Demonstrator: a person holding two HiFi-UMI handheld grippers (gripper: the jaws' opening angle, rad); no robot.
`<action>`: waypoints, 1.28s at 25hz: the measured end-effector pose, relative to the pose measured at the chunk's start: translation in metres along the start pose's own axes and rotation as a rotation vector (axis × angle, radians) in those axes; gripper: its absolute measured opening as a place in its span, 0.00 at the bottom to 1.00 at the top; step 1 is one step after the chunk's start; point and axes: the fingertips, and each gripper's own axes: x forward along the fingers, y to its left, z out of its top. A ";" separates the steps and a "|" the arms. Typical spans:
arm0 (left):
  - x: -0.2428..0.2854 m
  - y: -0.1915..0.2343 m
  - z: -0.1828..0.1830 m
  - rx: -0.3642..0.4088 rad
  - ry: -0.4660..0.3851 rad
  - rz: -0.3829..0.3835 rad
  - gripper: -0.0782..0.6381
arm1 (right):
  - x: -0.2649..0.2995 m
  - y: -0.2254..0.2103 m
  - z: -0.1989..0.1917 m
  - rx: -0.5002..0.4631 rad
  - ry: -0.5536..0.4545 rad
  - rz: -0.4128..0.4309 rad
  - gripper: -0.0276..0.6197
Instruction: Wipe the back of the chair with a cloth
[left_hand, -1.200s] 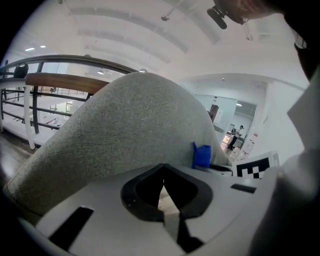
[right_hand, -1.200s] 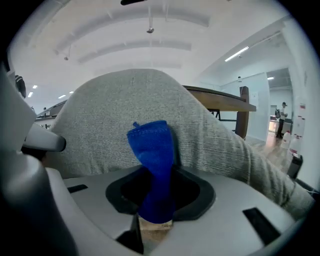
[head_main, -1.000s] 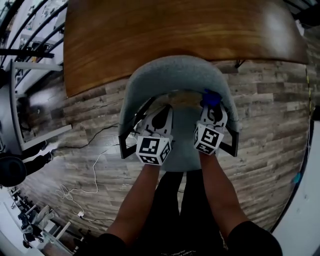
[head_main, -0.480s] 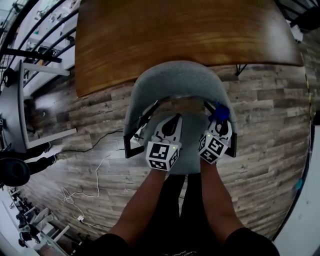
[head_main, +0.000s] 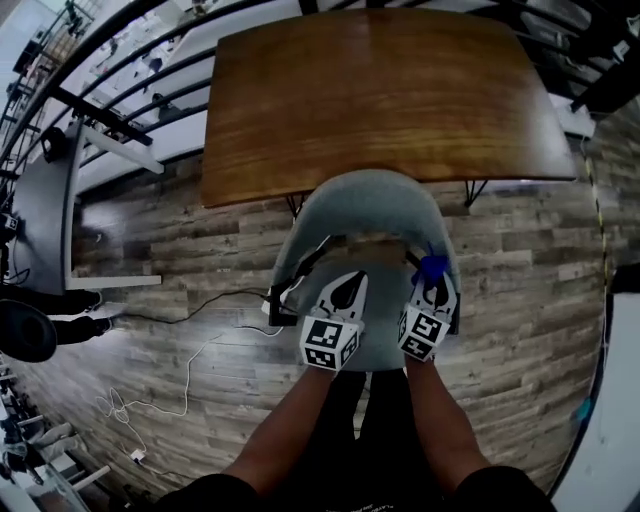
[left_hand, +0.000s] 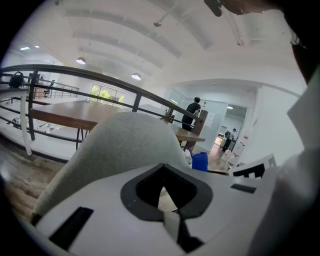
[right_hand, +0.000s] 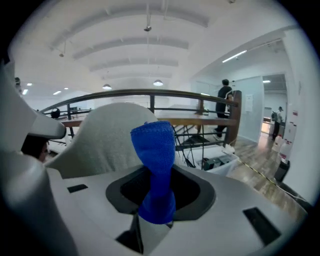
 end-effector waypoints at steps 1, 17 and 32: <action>-0.010 -0.003 0.006 -0.004 -0.010 -0.001 0.11 | -0.011 0.008 0.014 -0.023 -0.022 0.039 0.22; -0.114 -0.061 0.067 0.084 -0.128 -0.092 0.11 | -0.185 0.043 0.096 -0.040 -0.152 0.307 0.22; -0.203 -0.174 0.045 0.148 -0.249 -0.071 0.11 | -0.306 0.018 0.102 -0.080 -0.302 0.499 0.22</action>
